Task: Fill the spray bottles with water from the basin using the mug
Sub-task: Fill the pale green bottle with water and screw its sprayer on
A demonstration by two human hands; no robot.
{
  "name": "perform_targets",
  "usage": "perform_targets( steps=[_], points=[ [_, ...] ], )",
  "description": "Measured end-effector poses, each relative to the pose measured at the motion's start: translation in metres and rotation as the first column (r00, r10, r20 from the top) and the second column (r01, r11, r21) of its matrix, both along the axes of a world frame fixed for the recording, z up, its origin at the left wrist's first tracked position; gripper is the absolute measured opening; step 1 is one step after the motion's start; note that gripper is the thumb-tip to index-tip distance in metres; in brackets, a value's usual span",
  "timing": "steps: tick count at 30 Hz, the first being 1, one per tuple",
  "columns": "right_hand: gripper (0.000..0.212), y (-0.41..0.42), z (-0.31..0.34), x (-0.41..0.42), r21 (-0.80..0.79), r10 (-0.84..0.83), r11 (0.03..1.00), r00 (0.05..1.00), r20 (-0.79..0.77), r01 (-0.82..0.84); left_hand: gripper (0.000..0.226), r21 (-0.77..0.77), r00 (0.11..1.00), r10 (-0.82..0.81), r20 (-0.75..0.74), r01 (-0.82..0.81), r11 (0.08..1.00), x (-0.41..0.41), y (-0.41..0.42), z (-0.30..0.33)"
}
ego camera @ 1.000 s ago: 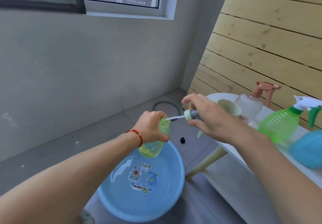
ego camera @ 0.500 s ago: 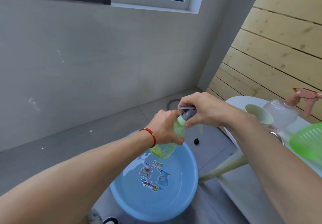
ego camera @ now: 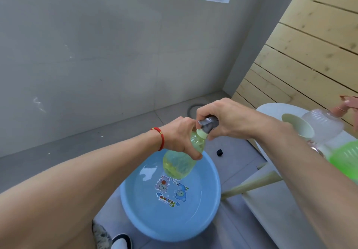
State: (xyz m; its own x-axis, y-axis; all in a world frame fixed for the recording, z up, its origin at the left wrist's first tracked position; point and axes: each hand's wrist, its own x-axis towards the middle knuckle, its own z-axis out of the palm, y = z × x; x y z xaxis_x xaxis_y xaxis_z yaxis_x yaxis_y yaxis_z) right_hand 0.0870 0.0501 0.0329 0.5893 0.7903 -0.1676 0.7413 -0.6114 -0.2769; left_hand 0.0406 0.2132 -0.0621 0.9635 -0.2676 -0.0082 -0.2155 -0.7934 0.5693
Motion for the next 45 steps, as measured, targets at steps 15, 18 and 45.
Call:
perform_targets(
  steps=[15, 18, 45],
  points=[
    [0.032, 0.003, -0.003, -0.015, -0.155, -0.264, 0.955, 0.962, -0.065, 0.252, 0.055, -0.011, 0.997, 0.050, 0.057, -0.050, 0.999, -0.002, -0.002, 0.000],
    [0.057, 0.005, -0.012, -0.015, -0.152, -0.317, 0.933, 0.945, 0.086, 0.327, 0.055, -0.020, 0.998, 0.034, 0.058, -0.033, 0.999, -0.003, -0.004, -0.001],
    [0.025, -0.016, -0.019, -0.041, 0.044, -0.629, 0.753, 0.738, -0.244, 0.656, 0.044, -0.143, 0.951, 0.224, 0.213, -0.196, 0.970, -0.024, -0.056, -0.011]
  ],
)
